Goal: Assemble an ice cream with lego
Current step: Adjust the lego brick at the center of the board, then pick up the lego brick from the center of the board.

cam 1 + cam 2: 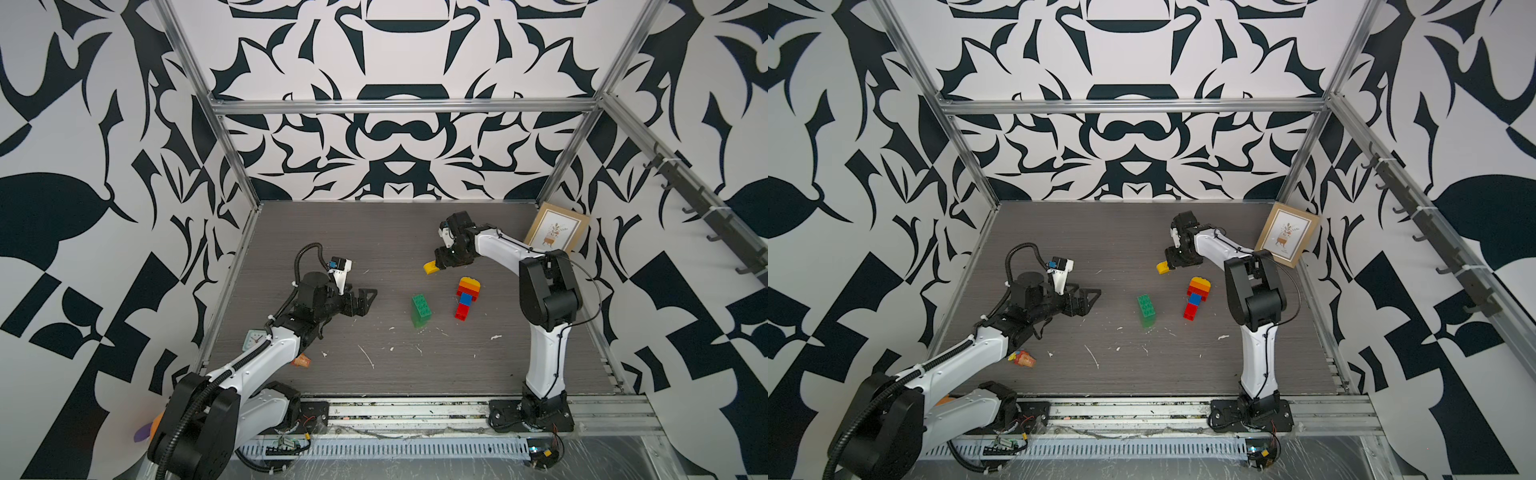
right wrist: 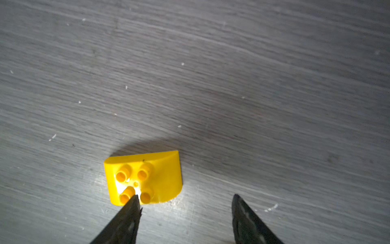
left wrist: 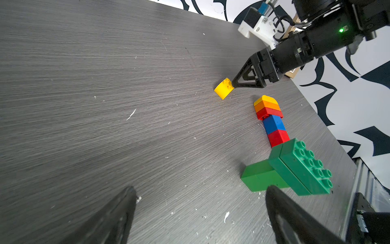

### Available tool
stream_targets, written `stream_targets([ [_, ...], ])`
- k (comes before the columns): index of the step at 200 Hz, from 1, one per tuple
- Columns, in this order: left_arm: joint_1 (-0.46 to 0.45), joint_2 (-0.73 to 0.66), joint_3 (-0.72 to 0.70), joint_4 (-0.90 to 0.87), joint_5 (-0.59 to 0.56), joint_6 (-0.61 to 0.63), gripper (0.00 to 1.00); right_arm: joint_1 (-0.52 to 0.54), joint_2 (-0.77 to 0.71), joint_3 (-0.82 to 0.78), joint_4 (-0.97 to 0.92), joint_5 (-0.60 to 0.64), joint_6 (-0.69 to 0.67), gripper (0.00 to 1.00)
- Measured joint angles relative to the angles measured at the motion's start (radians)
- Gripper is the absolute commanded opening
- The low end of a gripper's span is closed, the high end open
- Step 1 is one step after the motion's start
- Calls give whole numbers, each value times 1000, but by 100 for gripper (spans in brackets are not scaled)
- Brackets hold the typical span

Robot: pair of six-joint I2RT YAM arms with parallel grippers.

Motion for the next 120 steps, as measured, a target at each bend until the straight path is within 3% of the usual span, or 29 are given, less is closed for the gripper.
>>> stream_targets([
  [70, 0, 4, 0, 1, 0, 0, 99, 21, -170, -183, 54, -95, 225, 70],
  [120, 0, 32, 0, 6, 4, -1, 99, 35, -133, -210, 93, -152, 280, 71],
])
